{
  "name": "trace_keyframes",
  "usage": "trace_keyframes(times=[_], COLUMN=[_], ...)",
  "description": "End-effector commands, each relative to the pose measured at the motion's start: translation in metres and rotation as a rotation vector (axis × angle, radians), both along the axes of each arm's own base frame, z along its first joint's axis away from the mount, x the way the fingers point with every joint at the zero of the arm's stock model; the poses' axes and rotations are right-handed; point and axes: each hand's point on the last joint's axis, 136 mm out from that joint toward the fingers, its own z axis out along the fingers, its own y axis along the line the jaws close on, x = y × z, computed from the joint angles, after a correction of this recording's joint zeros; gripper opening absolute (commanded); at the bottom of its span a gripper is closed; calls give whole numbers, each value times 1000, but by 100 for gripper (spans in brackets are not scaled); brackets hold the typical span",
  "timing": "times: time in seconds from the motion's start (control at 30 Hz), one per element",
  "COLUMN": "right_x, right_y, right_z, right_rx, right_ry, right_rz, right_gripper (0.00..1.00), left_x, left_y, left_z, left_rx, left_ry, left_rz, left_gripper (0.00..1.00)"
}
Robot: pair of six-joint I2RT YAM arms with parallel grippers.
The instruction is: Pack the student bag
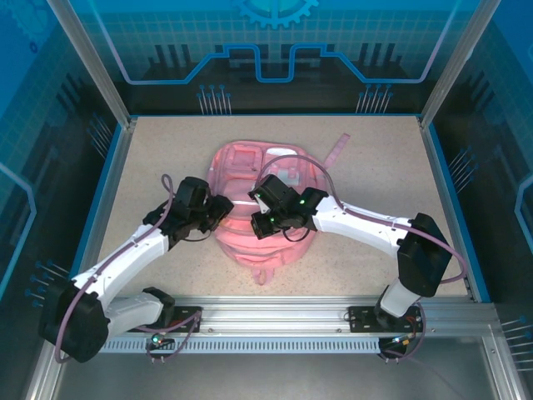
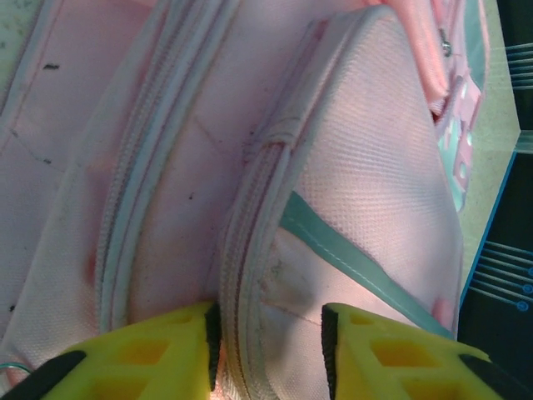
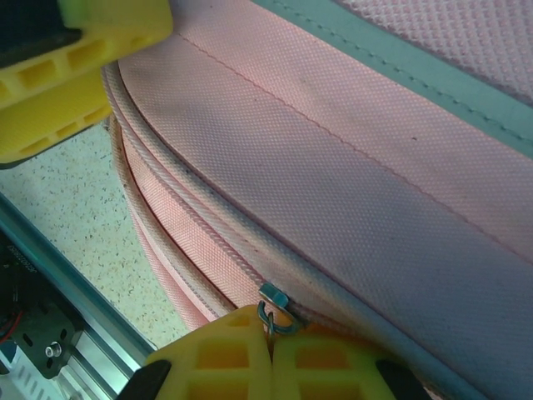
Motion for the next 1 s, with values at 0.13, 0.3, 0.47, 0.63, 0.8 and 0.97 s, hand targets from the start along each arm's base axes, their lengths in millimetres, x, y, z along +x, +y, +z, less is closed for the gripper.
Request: trace_keyframes(times=[0.13,0.3,0.47,0.63,0.8,0.97], right_x=[4,3,8,21,47,77], right_y=[-9,-50,-92,-129,-161,-165], right_z=[16,11,7,-3,-3,2], right_rx=[-20,-110,-149,-221,-281,-243], right_ry=[-72,-107,-116,-116,-136,-156], right_rz=[-7,-34,-79,-130,-172,-178], right_gripper=[0,0,0,0,0,0], left_x=[4,-2,-5,-6,-10,-12], left_y=[3,17,21,22,28,25], left_z=[3,3,0,5,8,3], left_rx=[25,101,124,140,181,178], left_ry=[-36,-38,-29,-30,-16,12], left_rz=[10,15,5,-27,-67,-129], left_gripper=[6,0,0,0,0,0])
